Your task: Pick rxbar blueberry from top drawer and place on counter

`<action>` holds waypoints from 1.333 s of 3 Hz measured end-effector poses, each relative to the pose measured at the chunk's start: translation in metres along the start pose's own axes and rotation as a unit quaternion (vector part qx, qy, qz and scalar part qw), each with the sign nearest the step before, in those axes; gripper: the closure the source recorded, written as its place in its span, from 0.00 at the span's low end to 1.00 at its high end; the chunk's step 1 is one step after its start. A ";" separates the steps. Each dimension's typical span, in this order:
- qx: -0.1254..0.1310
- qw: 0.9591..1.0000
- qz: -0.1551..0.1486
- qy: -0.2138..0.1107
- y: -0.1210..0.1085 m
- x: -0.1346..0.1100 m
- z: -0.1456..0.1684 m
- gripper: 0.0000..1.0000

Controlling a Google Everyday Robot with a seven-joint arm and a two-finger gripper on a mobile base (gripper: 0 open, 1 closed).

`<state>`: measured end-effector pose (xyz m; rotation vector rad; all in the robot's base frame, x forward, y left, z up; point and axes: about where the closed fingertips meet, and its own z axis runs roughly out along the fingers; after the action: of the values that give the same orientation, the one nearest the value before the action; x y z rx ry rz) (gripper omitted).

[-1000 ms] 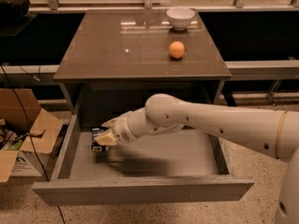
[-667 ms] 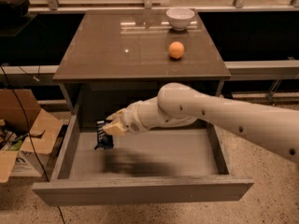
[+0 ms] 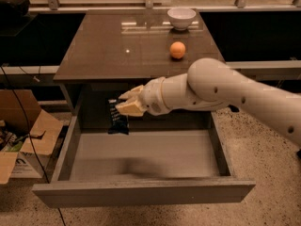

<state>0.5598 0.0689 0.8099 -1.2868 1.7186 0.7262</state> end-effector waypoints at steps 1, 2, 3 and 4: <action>0.032 0.999 -0.038 -0.006 -0.029 -0.040 -0.036 1.00; 0.059 0.996 -0.064 -0.003 -0.066 -0.075 -0.053 1.00; 0.072 0.995 -0.075 0.004 -0.111 -0.104 -0.050 1.00; 0.069 0.995 -0.068 0.014 -0.158 -0.122 -0.021 1.00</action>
Offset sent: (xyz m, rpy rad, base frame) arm 0.1199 -0.0398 0.1599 -0.0819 -0.2691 -0.0833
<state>0.7176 0.0594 0.9334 -1.3089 1.6550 0.5032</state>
